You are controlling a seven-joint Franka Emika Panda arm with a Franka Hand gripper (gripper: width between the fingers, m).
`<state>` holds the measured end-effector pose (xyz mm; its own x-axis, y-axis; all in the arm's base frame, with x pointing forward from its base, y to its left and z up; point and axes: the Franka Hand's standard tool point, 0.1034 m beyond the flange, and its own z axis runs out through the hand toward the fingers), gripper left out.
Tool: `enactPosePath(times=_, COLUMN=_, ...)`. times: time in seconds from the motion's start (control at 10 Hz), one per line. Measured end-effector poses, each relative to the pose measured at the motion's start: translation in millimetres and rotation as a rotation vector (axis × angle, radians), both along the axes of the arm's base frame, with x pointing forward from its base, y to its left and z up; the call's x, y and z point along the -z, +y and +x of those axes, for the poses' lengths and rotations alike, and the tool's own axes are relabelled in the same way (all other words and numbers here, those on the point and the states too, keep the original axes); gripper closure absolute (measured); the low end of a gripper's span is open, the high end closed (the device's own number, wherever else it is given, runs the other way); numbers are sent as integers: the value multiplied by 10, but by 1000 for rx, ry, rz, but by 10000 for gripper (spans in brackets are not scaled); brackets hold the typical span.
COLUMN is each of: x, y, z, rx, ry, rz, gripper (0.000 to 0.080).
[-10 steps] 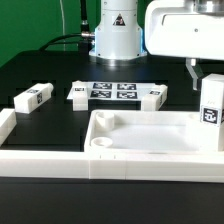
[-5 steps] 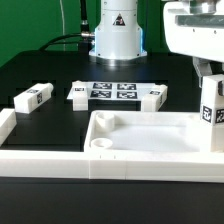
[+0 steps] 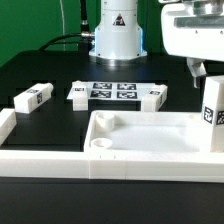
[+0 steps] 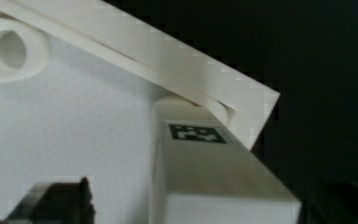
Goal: Assemble desk
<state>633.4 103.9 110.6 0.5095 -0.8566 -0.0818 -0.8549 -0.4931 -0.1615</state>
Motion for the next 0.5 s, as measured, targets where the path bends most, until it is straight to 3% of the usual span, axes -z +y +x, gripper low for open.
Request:
enactPosePath(times=0.4, x=8, y=17, z=-15, rx=-293, ry=-35, rz=-32, gripper=151)
enactPosePath(times=0.5, x=13, y=24, z=-24, rx=-425, ry=-44, rz=-67, gripper=151)
